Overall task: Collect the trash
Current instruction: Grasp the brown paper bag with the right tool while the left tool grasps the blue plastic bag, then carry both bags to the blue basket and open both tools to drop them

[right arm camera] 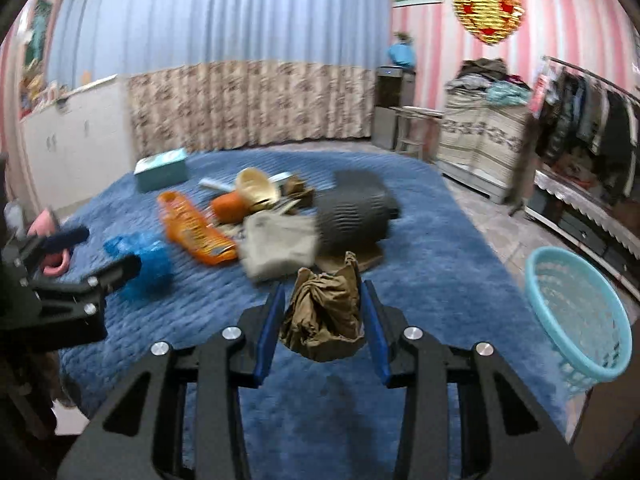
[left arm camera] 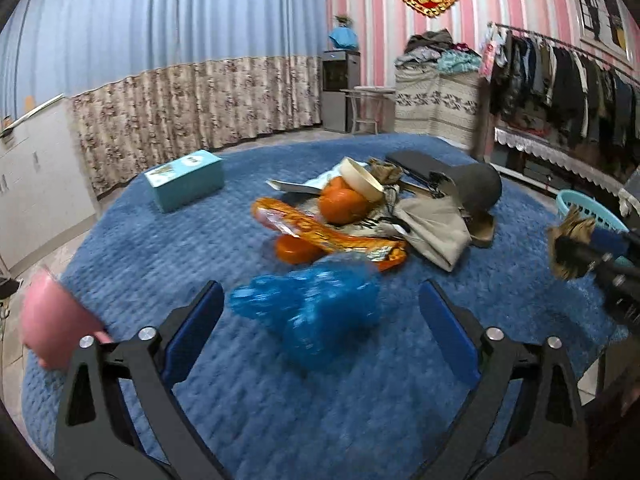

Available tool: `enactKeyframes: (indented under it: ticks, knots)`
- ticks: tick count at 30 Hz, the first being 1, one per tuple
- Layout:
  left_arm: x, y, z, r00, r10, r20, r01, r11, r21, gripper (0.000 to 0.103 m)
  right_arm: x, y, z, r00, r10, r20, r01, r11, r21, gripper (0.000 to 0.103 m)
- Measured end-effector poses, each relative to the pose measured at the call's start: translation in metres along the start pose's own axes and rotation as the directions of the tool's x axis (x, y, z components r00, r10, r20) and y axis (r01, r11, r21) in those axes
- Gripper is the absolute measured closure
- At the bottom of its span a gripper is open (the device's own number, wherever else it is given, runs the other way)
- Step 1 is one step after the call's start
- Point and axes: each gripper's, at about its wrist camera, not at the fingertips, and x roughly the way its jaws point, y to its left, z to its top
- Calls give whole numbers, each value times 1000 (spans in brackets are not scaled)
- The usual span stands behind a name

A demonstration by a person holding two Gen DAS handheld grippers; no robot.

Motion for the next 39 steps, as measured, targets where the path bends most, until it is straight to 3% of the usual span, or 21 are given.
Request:
enactKeyframes:
  ticks: [2, 3, 8, 14, 20, 26, 32, 39]
  knots:
    - [12, -8, 1, 1000, -11, -27, 11, 1000, 19, 26, 2, -8, 1, 1000, 1, -6, -1, 1000, 31, 64]
    - [16, -10, 1, 999, -9, -38, 10, 1000, 26, 29, 1, -12, 2, 1000, 2, -6, -2, 999, 49, 64]
    - [29, -10, 3, 996, -9, -94, 12, 999, 32, 72, -2, -14, 4, 1000, -2, 17, 1, 999, 54, 64]
    - [8, -11, 17, 999, -14, -40, 16, 999, 41, 96, -24, -25, 12, 996, -39, 76, 35, 998, 53, 64]
    - [-27, -28, 49, 995, -48, 83, 43, 997, 67, 97, -50, -55, 25, 986, -101, 135, 88, 991, 98, 64]
    - [-45, -59, 83, 981, -129, 142, 118, 989, 85, 97, -64, -94, 38, 974, -166, 156, 138, 974, 178, 64]
    - [-49, -111, 130, 952, -230, 203, 208, 971, 120, 97, -79, -152, 72, 947, -266, 178, 216, 941, 261, 64]
    - [-41, -177, 168, 924, -300, 237, 259, 947, 191, 97, -81, -210, 99, 914, -366, 174, 299, 899, 320, 64]
